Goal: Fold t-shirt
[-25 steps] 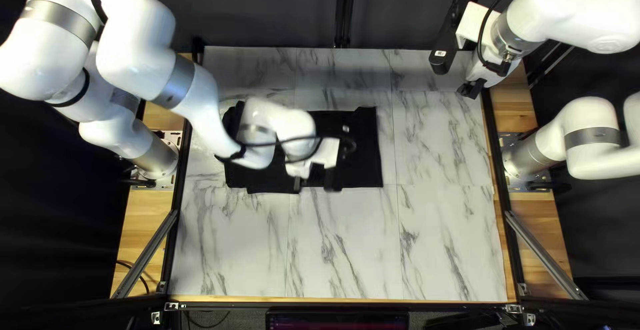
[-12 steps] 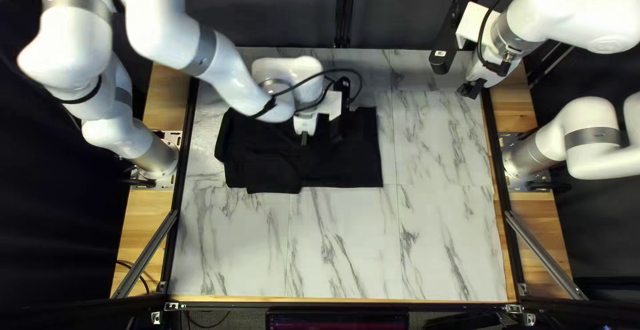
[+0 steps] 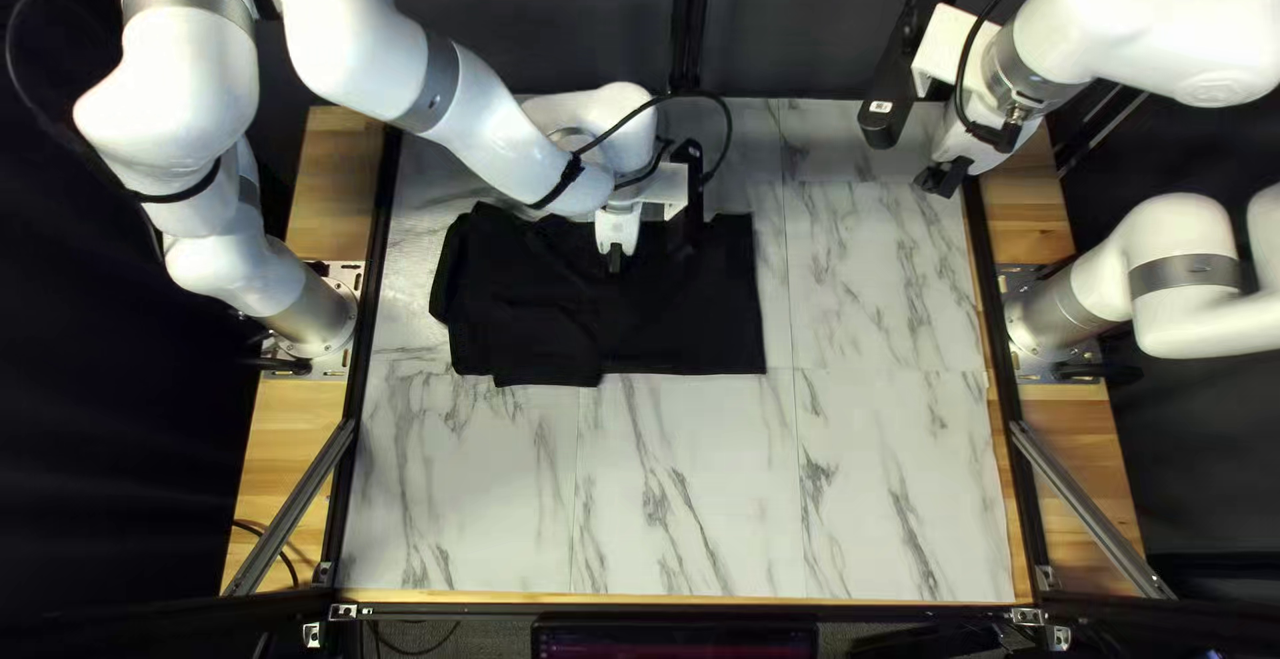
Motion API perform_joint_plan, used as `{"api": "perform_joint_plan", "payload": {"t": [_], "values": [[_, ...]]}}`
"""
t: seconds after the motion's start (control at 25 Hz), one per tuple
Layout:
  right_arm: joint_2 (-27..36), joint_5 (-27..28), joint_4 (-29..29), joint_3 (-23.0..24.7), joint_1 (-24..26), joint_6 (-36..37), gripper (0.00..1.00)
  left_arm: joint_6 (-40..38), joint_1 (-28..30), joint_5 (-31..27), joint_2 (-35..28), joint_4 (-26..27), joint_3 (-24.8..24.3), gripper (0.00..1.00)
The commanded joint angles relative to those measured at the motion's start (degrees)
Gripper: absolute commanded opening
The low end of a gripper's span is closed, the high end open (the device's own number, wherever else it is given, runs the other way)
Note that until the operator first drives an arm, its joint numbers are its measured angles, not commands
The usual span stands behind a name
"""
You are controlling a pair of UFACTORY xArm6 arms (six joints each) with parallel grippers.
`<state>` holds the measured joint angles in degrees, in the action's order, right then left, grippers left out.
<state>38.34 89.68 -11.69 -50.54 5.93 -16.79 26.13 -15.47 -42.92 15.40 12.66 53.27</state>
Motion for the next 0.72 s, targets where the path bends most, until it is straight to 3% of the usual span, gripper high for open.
{"api": "perform_joint_plan", "payload": {"t": [0.04, 0.72], "values": [[0.0, 0.0, 0.0, 0.0, 0.0, 0.0, 1.0, 0.3, 0.37, 0.34, -0.12, 0.89, -0.26, 0.0], [0.0, 0.0, 0.0, 0.0, 0.0, 0.0, 1.0, -7.47, 2.41, -0.99, -9.39, -4.53, -4.81, 0.02]]}}
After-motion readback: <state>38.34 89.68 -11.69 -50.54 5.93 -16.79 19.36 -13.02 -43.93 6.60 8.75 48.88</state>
